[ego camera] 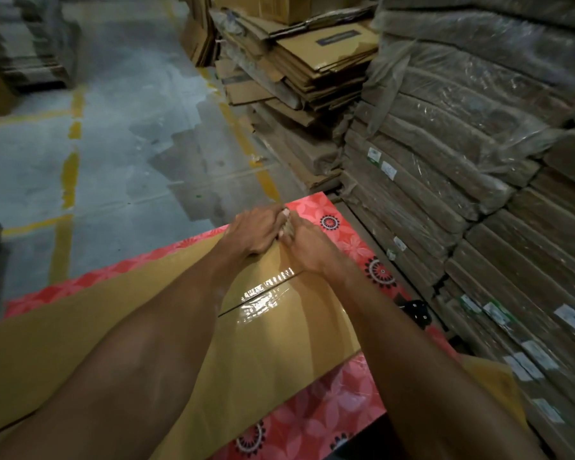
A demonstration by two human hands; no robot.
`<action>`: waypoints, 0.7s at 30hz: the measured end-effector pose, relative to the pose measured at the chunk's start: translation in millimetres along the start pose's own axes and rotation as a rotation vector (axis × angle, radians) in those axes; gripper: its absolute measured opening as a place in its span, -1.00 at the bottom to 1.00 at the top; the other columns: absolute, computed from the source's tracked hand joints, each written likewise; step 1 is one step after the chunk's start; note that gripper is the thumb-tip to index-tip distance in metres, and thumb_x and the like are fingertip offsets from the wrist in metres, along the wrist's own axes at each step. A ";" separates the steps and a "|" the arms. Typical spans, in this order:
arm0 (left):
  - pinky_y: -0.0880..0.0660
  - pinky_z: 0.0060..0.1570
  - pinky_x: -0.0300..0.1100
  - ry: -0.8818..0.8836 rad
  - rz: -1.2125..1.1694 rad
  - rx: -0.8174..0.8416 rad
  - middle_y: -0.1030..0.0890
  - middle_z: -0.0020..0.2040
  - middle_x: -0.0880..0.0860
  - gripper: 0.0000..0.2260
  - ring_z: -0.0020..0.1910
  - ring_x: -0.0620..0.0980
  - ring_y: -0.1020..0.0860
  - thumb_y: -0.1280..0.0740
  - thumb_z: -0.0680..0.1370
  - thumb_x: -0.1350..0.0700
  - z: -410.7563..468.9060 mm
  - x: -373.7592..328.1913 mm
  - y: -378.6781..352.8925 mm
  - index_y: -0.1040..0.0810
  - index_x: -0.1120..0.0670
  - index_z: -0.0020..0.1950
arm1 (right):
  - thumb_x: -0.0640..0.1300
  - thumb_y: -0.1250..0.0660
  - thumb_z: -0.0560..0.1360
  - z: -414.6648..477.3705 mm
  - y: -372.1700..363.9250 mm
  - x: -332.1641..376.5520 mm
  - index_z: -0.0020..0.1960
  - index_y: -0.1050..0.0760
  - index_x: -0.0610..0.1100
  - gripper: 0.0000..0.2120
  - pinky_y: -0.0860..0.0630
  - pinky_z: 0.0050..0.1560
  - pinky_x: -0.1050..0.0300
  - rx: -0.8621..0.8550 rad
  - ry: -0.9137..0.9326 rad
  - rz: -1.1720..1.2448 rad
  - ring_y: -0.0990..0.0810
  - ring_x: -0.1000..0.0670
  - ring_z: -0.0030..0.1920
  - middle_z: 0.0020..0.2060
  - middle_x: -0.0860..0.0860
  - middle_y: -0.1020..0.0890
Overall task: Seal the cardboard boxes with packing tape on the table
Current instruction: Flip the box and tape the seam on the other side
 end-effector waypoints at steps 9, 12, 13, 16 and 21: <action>-0.28 0.39 0.15 0.079 0.204 0.069 -0.38 0.51 0.14 -0.48 0.47 0.19 -0.35 0.15 0.68 -0.17 4.9 -0.1 -11.3 -0.32 0.03 0.49 | 0.03 0.07 0.73 -69.5 -1.9 -9.5 0.64 0.06 -0.23 -0.43 -0.03 0.57 0.04 -0.043 0.013 -0.226 -0.10 -0.09 0.62 0.63 -0.17 -0.11; 0.08 0.56 0.15 -0.057 0.289 0.075 0.03 0.65 0.00 -0.45 0.63 0.06 0.07 0.17 0.70 -0.13 -14.7 -20.8 -21.7 0.05 0.05 0.65 | 0.04 0.09 0.72 -66.6 -5.2 -12.3 0.65 0.08 -0.18 -0.43 0.02 0.58 -0.02 -0.048 0.020 -0.252 -0.03 -0.06 0.63 0.64 -0.11 -0.05; 0.13 0.57 0.10 -0.108 0.292 0.081 0.07 0.65 -0.01 -0.44 0.63 0.03 0.11 0.22 0.68 -0.14 -25.6 -28.9 -24.8 0.09 0.05 0.66 | 0.03 0.10 0.72 -65.9 -7.2 -13.4 0.65 0.09 -0.17 -0.43 0.03 0.59 -0.04 -0.039 0.022 -0.259 -0.01 -0.04 0.63 0.65 -0.10 -0.03; 0.12 0.58 -0.02 -0.169 0.270 0.072 0.06 0.65 -0.04 -0.39 0.62 -0.04 0.12 0.31 0.61 -0.13 -49.8 -42.8 -29.1 0.08 0.03 0.66 | 0.02 0.10 0.72 -64.1 -8.0 -15.0 0.65 0.13 -0.16 -0.43 0.05 0.61 -0.09 -0.023 0.025 -0.270 0.05 -0.02 0.64 0.65 -0.07 0.04; 0.13 0.58 -0.03 -0.110 0.272 0.090 0.10 0.65 -0.07 -0.50 0.62 -0.08 0.13 0.15 0.72 -0.06 -49.8 -41.5 -28.6 0.14 -0.01 0.65 | 0.13 0.16 0.71 -87.1 -8.5 -14.3 0.65 0.19 -0.09 -0.40 0.20 0.61 -0.15 0.001 0.066 -0.364 0.20 0.03 0.63 0.65 0.01 0.15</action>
Point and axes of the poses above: each hand's wrist, its own z-axis towards the middle knuckle, its own y-axis out of the back of the hand, x = y × z, the point moved 8 cm from there along z, towards the middle knuckle
